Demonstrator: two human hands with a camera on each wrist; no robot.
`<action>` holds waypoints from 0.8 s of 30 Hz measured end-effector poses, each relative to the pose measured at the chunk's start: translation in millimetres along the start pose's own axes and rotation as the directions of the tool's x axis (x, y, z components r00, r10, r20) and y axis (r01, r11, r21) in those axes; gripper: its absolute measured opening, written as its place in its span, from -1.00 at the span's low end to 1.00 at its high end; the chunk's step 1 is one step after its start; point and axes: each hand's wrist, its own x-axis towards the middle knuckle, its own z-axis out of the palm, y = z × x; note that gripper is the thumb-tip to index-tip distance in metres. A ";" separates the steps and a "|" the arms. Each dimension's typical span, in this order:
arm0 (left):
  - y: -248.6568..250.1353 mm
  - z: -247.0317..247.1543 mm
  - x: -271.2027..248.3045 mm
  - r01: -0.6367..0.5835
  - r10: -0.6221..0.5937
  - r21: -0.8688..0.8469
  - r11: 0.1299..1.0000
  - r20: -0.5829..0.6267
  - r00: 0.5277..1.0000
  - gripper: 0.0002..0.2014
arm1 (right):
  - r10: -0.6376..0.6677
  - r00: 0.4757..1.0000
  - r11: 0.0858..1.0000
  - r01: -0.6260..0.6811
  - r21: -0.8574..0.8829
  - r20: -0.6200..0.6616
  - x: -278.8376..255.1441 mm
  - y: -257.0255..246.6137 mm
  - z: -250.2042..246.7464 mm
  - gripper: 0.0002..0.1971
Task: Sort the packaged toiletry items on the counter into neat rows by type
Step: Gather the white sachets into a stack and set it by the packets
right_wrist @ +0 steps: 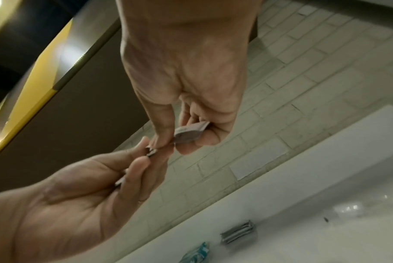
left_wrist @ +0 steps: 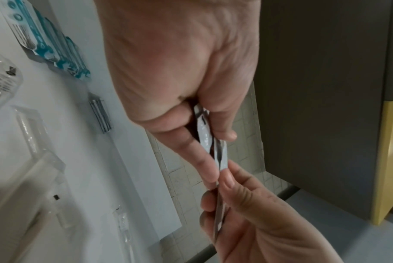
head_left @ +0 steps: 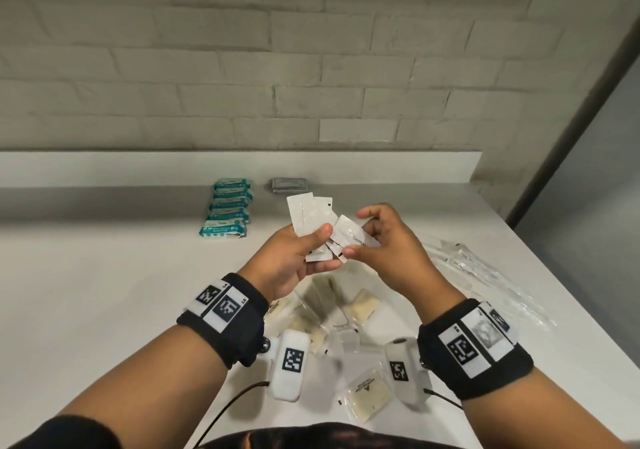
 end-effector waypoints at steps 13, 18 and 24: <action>4.0 29.1 10.4 0.068 -0.069 -0.021 0.997 -0.037 0.997 -0.81 | -0.690 0.719 0.438 0.500 -0.747 0.077 4.8 18.6 -53.4 -0.85; 1.9 38.8 15.7 0.003 0.012 0.133 0.991 -0.119 0.993 -0.75 | -0.539 0.841 0.662 0.459 -0.592 0.050 2.1 16.0 -80.3 -0.90; -6.2 62.1 19.5 -0.032 0.045 0.256 0.966 -0.043 0.998 -0.80 | -0.086 0.940 0.779 0.270 -0.566 0.330 4.2 -10.5 -86.5 -0.82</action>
